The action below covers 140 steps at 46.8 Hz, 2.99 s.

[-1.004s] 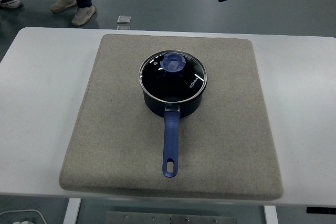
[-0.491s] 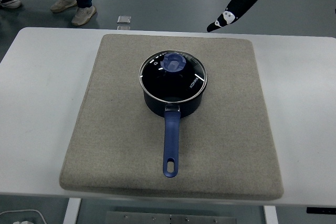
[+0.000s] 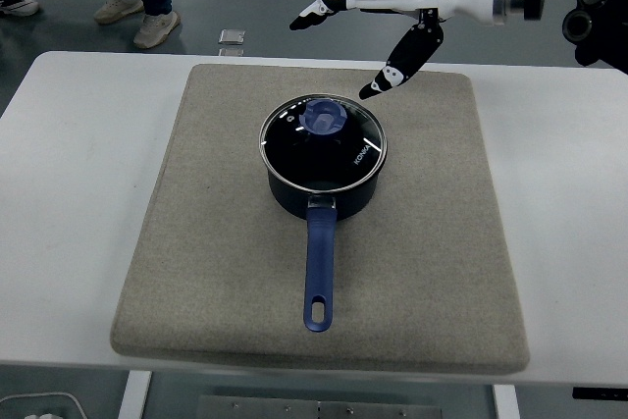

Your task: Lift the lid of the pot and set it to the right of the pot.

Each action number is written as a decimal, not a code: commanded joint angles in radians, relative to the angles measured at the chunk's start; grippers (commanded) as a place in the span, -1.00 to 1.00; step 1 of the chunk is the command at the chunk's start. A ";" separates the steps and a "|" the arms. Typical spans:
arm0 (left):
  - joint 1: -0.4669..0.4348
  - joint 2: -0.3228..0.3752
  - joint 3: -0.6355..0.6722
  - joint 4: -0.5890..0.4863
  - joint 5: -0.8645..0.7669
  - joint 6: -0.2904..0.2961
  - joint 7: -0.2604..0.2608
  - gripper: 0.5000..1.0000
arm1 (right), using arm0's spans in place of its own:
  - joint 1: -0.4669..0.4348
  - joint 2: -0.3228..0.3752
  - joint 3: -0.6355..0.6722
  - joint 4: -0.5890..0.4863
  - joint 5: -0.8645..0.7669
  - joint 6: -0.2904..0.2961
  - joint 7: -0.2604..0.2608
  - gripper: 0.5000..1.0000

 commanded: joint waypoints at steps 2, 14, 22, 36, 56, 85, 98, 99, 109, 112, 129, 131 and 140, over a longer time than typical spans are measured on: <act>0.000 0.000 0.000 0.000 0.000 0.000 0.000 1.00 | 0.000 0.011 -0.011 0.000 -0.006 -0.005 0.002 0.75; 0.000 0.000 0.000 0.000 0.000 0.000 0.000 1.00 | -0.002 0.011 -0.066 -0.001 -0.099 -0.104 0.044 0.74; 0.000 0.000 0.000 0.000 0.000 0.000 0.000 1.00 | -0.002 0.013 -0.115 -0.001 -0.104 -0.174 0.046 0.74; 0.000 0.000 0.001 0.000 0.000 0.000 0.000 1.00 | -0.005 0.032 -0.199 0.000 -0.108 -0.292 0.060 0.74; 0.000 0.000 0.000 0.000 0.000 0.000 0.000 1.00 | -0.008 0.052 -0.227 0.000 -0.130 -0.329 0.060 0.75; 0.000 0.000 0.000 0.000 0.000 0.000 0.000 1.00 | -0.058 0.077 -0.232 -0.009 -0.167 -0.382 0.060 0.74; 0.000 0.000 0.000 0.000 0.000 0.000 0.000 1.00 | -0.058 0.077 -0.232 -0.010 -0.165 -0.382 0.060 0.74; 0.000 0.000 0.001 0.000 0.000 0.000 0.000 1.00 | -0.058 0.077 -0.230 -0.010 -0.165 -0.382 0.060 0.74; 0.000 0.000 0.000 0.000 0.000 0.000 0.000 1.00 | -0.065 0.106 -0.233 -0.032 -0.168 -0.385 0.060 0.74; 0.000 0.000 0.001 0.000 0.000 0.000 0.000 1.00 | -0.068 0.115 -0.233 -0.046 -0.174 -0.396 0.060 0.74; 0.000 0.000 0.001 0.000 0.000 0.000 0.000 1.00 | -0.074 0.120 -0.233 -0.066 -0.182 -0.428 0.060 0.74; 0.000 0.000 0.000 0.000 0.000 0.000 0.000 1.00 | -0.074 0.120 -0.233 -0.067 -0.182 -0.428 0.060 0.74; 0.000 0.000 0.001 0.000 0.000 0.000 0.000 1.00 | -0.077 0.129 -0.233 -0.067 -0.185 -0.434 0.060 0.74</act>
